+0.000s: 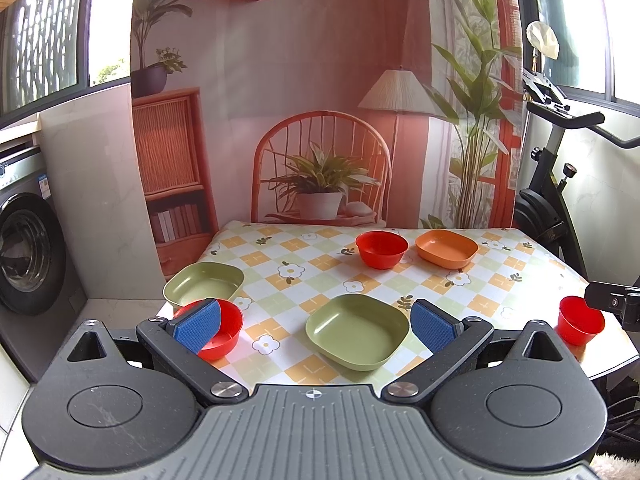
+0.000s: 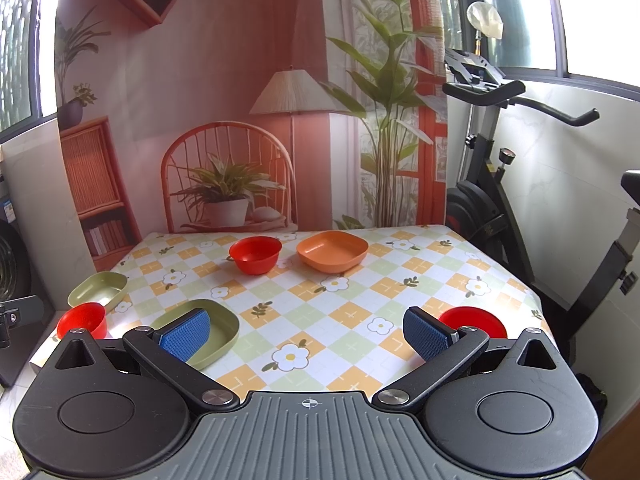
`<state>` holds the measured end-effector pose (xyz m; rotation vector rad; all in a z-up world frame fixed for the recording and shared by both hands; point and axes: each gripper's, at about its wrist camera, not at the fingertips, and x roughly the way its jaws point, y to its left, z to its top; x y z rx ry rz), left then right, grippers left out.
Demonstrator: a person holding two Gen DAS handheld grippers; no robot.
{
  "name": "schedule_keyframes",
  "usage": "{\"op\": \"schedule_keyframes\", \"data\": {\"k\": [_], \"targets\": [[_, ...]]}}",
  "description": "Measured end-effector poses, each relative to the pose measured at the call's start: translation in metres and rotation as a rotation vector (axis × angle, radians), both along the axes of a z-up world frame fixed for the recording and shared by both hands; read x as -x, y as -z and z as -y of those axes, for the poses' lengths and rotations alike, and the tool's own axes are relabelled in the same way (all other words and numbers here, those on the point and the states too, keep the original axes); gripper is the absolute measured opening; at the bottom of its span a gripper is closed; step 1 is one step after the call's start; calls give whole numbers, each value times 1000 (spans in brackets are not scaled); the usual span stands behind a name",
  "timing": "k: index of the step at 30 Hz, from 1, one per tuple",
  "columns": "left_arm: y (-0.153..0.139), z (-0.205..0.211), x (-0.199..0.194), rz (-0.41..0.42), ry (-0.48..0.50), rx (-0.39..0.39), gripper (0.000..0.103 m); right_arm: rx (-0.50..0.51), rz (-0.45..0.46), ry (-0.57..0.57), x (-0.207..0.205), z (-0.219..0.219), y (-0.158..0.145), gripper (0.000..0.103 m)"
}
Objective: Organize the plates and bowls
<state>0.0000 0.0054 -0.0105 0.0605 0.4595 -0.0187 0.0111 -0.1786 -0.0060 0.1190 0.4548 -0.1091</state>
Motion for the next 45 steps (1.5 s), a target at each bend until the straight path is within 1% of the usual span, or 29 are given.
{"op": "schedule_keyframes", "data": {"k": [4,8,11,13,15,18,24,28,31,34,36,38,40,41,45], "targets": [[-1,2,-3,-14,-14,-24,102,-39,-12,-1,-2,7,2,103],[-5,4,-11,-17,-18,-74,102,-142,-12,19,-15,34,4,103],[-8,3,-22,-9,-32,-110,102,-201,32,35,-29,48,-3,103],[-12,2,-33,0,-41,-135,102,-213,63,41,-37,51,-10,103],[-16,-1,-41,16,-44,-153,102,-210,104,35,-47,52,-16,103],[-22,-2,-56,30,-52,-171,102,-197,139,24,-64,50,-24,103],[-37,-6,-88,43,-38,-132,102,-198,152,-20,-109,44,-34,103],[-43,-12,-113,33,-40,-123,102,-227,170,-34,-137,45,-37,103],[-47,-19,-129,26,-51,-123,101,-249,185,-32,-152,46,-38,103],[-46,-31,-139,14,-53,-96,101,-264,196,-27,-165,42,-34,103],[-43,-38,-144,-7,-54,-89,101,-269,182,-51,-174,38,-28,103],[-39,-45,-152,-39,-67,-106,100,-272,148,-87,-187,31,-23,103],[-35,-53,-157,-64,-85,-119,97,-296,126,-111,-196,26,-20,103],[-34,-59,-158,-74,-92,-118,95,-306,116,-117,-200,25,-19,103],[-32,-82,-167,-98,-124,-79,95,-289,80,-122,-214,8,-15,103]]}}
